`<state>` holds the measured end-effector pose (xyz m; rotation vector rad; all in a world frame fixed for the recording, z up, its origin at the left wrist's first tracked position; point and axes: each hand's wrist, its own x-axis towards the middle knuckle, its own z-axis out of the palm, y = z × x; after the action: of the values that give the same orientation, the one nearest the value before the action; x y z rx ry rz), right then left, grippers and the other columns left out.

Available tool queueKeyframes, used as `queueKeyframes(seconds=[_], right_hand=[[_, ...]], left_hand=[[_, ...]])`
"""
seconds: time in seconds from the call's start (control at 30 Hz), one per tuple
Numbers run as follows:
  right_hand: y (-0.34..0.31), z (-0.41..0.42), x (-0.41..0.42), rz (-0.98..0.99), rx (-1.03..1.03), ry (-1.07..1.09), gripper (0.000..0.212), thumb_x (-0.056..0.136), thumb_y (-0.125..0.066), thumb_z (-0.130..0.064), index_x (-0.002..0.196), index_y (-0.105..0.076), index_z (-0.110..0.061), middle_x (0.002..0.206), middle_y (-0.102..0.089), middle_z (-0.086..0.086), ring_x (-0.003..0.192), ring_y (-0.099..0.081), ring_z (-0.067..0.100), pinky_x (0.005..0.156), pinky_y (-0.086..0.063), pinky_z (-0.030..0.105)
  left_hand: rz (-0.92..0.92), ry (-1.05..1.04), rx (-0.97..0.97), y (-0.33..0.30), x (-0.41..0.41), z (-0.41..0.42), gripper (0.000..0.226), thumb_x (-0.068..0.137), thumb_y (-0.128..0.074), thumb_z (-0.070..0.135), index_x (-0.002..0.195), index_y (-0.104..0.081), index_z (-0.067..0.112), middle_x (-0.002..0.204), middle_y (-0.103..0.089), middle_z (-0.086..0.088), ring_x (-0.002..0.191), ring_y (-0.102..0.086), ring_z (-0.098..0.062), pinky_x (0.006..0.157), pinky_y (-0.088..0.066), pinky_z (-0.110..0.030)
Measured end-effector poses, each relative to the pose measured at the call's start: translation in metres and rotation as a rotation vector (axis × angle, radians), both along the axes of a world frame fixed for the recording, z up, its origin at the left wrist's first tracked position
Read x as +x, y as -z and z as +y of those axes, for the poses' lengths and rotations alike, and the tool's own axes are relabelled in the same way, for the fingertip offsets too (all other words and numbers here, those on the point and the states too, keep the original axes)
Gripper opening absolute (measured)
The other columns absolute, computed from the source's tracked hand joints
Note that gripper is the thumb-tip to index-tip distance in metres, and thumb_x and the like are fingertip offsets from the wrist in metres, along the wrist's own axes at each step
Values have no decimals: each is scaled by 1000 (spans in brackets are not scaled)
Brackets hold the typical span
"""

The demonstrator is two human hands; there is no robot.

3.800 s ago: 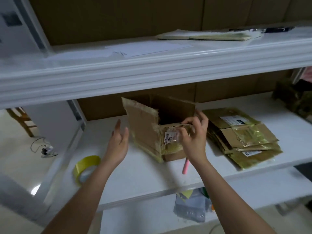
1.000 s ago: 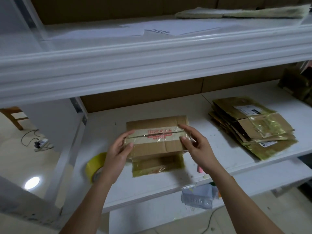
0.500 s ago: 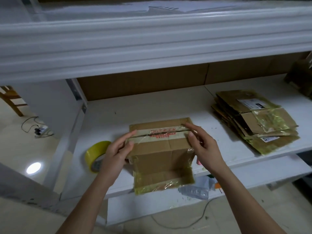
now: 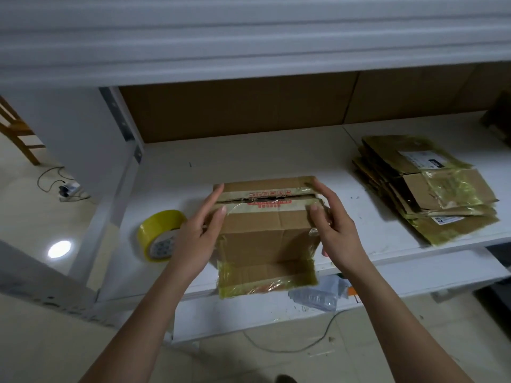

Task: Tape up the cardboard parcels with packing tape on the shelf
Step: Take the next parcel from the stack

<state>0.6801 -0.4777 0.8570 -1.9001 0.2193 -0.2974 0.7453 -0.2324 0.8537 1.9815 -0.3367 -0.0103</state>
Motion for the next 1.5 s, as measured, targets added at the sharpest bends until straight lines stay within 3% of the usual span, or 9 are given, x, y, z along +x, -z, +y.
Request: queueKeyframes(seconds=[0.17, 0.37, 0.5, 0.7, 0.87, 1.1, 1.23, 1.33, 1.5], right_hand=[[2, 0, 1, 16, -17, 16, 34, 101, -44, -41, 131, -44, -57, 124, -53, -27, 104, -58, 13, 68, -45, 23], [0, -5, 9, -17, -231, -11, 39, 102, -39, -30, 138, -48, -46, 141, -49, -13, 90, -60, 6, 73, -55, 37], [2, -2, 9, -42, -304, 11, 38, 101, -39, -33, 137, -48, -41, 160, -21, -13, 82, -61, -2, 74, -53, 25], [2, -10, 13, -101, -264, -28, 41, 102, -40, -30, 142, -47, -36, 155, -36, -8, 80, -59, -5, 72, -53, 20], [5, -21, 14, -119, -134, -73, 39, 100, -51, -21, 136, -51, -35, 152, -38, -15, 128, -47, -4, 99, -48, 19], [7, -20, 19, -171, -172, -37, 31, 99, -51, -14, 127, -62, -23, 149, -42, -4, 106, -53, -20, 81, -47, 4], [8, -28, 19, -125, -138, -85, 31, 99, -52, -18, 129, -62, -21, 152, -40, -5, 98, -61, -14, 79, -56, 19], [4, -35, 22, -146, -160, -94, 31, 99, -54, -16, 128, -63, -18, 149, -44, -4, 108, -60, -10, 85, -55, 21], [4, -43, 27, -181, -45, -37, 28, 99, -52, -11, 122, -65, -20, 142, -53, -3, 118, -53, -11, 90, -48, 12]], left_hand=[[-34, -12, 27, 2, 2, 1, 45, 94, -43, 53, 136, -33, 66, 82, -36, 26, 72, -37, 13, 69, -31, -16], [-68, -28, 73, 0, 5, -3, 52, 96, -49, 46, 139, -26, 65, 80, -33, 27, 67, -34, 13, 66, -29, -14], [-73, -21, 87, -4, 1, -1, 42, 97, -51, 41, 134, -44, 58, 72, -59, 5, 48, -32, -3, 49, -32, -22], [-111, -108, 111, 0, 0, -12, 40, 100, -47, 34, 137, -45, 49, 49, -42, 11, 42, -34, -7, 42, -28, -19], [-118, -124, 122, 0, -2, -16, 37, 101, -45, 30, 134, -49, 46, 49, -44, 13, 42, -39, -7, 42, -28, -14], [-73, -91, 96, -6, 1, -14, 37, 102, -43, 14, 129, -52, 38, 41, -41, 13, 38, -31, -7, 39, -24, -13], [-2, -76, -31, -8, -1, -15, 38, 101, -48, 10, 131, -57, 29, 41, -38, 15, 41, -26, -5, 41, -23, -15], [36, -64, -110, -10, -3, -14, 36, 100, -52, 12, 129, -61, 30, 47, -43, 17, 47, -33, -1, 48, -29, -14], [143, -8, -228, -10, 0, -21, 39, 87, -62, 41, 126, -62, 45, 110, -73, -1, 105, -66, -12, 89, -55, -40]])
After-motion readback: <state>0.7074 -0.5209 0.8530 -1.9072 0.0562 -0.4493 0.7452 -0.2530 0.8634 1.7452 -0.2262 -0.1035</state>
